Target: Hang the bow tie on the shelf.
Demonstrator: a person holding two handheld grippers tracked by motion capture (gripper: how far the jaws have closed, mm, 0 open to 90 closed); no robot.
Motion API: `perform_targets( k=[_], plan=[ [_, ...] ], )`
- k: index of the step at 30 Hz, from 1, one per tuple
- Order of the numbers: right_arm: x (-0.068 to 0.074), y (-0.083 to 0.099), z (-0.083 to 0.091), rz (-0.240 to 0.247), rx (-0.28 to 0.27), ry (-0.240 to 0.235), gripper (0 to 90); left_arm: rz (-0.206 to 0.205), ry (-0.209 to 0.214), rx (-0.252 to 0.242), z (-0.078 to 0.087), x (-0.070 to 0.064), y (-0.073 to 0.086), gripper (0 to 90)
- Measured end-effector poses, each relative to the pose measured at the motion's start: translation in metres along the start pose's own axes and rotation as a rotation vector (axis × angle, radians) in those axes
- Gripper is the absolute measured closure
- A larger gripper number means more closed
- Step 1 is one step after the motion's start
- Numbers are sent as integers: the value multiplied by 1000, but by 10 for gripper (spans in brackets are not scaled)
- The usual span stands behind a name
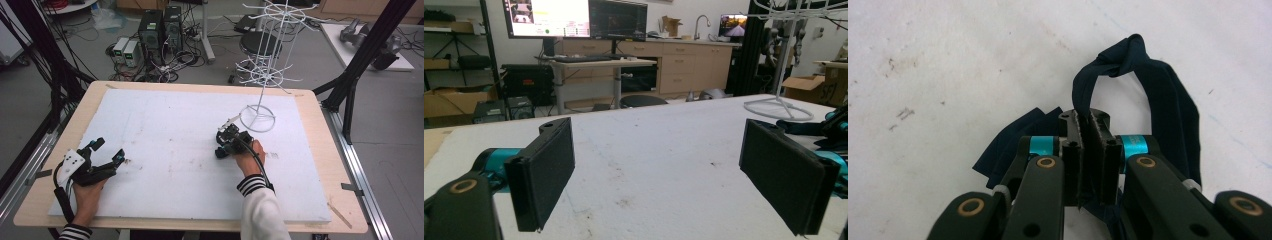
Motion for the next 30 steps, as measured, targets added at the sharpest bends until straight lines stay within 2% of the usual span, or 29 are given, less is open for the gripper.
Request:
perform_targets(
  k=[4,11,14,17,18,23,30],
  plan=[
    [0,0,6,4,-44,20,850,-1,0,0,0,0,0,150],
    [1,-2,20,3,-159,57,850,-1,0,0,0,0,0,149],
    [0,-2,24,1,-183,68,850,-4,0,3,0,0,0,149],
    [0,0,29,-13,-240,92,850,-5,0,3,0,0,0,150],
    [-2,3,32,-32,-280,109,850,-5,-1,2,0,0,0,149],
    [-5,9,35,-60,-313,119,849,-7,1,3,0,0,0,149],
    [-4,9,45,-43,-379,156,849,-9,1,3,0,0,0,149]
  ],
)
Point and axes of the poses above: each handheld gripper's, and its own axes: z roughly backward along the jaws, y roughly out of its underside, x roughly to its left, the point moved 1 cm from there along -z, roughly forward along the jaws, and after that the axes turned 3 degrees about x, right-handed, at the moved point
